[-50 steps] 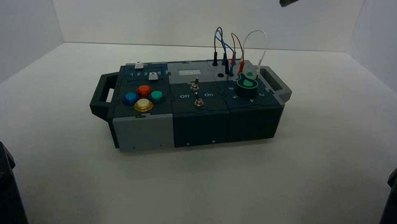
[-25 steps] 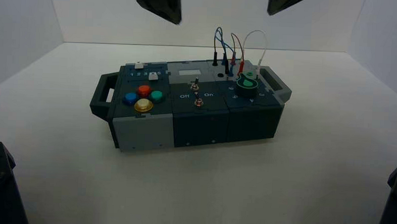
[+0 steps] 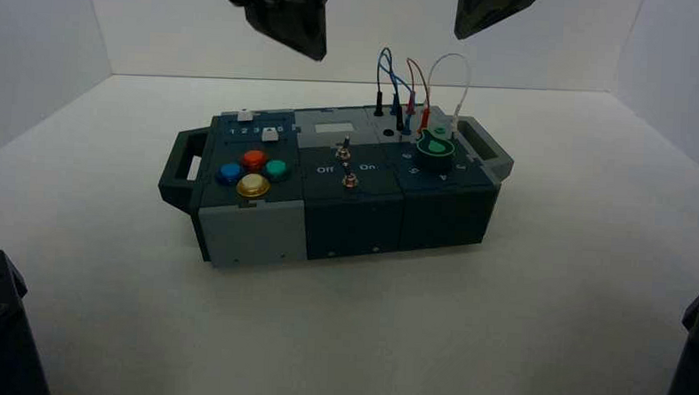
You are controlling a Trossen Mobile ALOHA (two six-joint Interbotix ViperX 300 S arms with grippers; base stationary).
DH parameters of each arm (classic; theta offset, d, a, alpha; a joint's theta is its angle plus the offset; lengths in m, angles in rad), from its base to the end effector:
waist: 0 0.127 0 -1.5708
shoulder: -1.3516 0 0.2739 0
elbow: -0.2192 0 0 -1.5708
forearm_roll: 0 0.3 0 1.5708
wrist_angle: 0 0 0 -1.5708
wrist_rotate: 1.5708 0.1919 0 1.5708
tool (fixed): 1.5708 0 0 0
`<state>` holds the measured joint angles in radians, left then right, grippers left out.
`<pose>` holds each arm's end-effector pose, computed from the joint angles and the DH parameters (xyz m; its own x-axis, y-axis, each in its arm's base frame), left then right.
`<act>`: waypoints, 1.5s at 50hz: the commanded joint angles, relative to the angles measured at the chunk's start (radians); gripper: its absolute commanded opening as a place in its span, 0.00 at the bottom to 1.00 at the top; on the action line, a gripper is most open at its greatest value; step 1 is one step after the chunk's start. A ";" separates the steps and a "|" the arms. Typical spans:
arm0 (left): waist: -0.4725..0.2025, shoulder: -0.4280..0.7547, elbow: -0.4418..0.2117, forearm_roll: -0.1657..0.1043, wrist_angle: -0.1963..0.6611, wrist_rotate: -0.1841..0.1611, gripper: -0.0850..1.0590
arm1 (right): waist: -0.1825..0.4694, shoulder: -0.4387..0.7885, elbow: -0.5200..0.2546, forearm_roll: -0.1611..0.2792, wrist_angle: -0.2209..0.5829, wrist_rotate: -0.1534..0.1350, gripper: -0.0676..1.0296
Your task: Pull the blue wire.
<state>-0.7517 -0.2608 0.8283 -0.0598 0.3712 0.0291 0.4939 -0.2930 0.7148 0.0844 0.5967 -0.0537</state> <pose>0.2565 -0.2455 0.0847 0.4171 -0.4196 -0.8062 0.6762 0.7360 -0.0332 0.3077 0.1760 0.1143 0.4402 0.2908 -0.8495 -0.4833 0.8741 0.0488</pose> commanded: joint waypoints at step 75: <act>-0.044 -0.008 -0.089 -0.201 0.192 0.238 0.05 | 0.051 0.230 -0.037 0.040 -0.129 0.041 0.40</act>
<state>-0.7946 -0.2500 0.7701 -0.2577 0.5676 0.2623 0.5369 -0.0629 0.7056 0.1197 0.4771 -0.0153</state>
